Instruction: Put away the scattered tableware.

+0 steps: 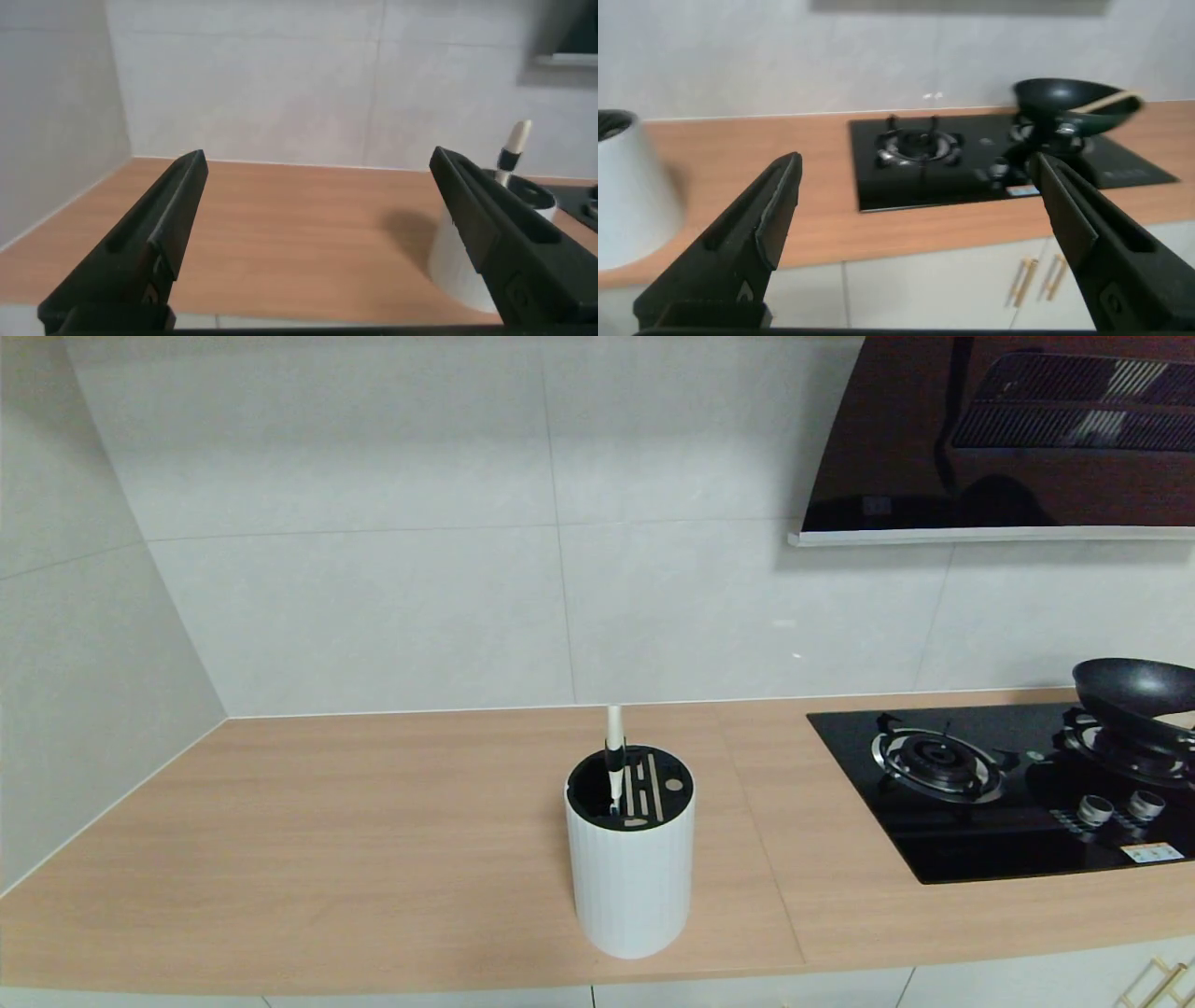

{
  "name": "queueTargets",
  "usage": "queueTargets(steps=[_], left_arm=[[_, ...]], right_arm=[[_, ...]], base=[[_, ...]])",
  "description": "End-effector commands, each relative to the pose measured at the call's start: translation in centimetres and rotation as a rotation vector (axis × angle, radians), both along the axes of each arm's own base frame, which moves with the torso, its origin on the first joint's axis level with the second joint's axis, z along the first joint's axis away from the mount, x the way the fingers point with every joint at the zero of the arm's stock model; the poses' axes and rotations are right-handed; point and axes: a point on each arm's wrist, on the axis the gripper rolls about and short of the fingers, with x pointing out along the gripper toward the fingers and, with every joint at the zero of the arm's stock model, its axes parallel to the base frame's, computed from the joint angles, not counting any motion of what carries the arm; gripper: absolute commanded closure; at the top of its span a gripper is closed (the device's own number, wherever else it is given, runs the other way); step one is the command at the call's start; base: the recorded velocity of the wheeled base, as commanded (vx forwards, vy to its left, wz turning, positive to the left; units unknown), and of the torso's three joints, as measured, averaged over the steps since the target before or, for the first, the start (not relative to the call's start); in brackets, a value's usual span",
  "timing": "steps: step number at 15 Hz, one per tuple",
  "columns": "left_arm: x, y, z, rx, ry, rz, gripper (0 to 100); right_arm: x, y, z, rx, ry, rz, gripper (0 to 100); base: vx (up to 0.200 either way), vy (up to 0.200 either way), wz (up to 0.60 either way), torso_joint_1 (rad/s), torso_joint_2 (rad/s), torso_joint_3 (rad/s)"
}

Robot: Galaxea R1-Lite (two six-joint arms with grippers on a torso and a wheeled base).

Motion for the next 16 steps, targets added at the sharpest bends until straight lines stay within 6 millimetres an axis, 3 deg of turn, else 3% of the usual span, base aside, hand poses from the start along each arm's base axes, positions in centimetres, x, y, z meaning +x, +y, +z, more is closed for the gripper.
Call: queueTargets(steps=[1,2,5,6,10,16], left_arm=[[1.1,0.0,-3.4,-0.003,0.096,0.048,0],[1.9,0.0,-5.2,0.010,0.150,0.049,0],[2.5,-0.3,-6.7,0.074,0.196,-0.104,0],[2.5,-0.4,-7.0,0.094,0.218,-0.137,0],[2.5,-0.4,-6.9,0.094,0.214,-0.137,0],[2.5,-0.4,-6.9,0.043,0.207,-0.142,0]], right_arm=[[0.9,0.0,-1.9,0.004,0.016,-0.003,0],[1.7,0.0,-3.0,0.003,-0.018,0.011,0],[2.5,0.3,-4.7,0.023,0.001,0.143,0],[2.5,0.4,-5.4,0.032,0.070,0.154,0],[2.5,0.6,-5.4,0.006,0.071,0.262,0],[2.6,0.5,-5.9,-0.003,0.118,0.232,0]], base=[[0.000,0.000,0.00,0.000,0.00,0.000],[0.000,0.000,0.00,0.000,0.00,0.000],[0.000,0.000,0.00,0.000,0.00,0.000],[0.000,0.000,0.00,0.000,0.00,0.000],[0.000,0.000,0.00,0.000,0.00,0.000],[0.000,0.000,0.00,0.000,0.00,0.000]])
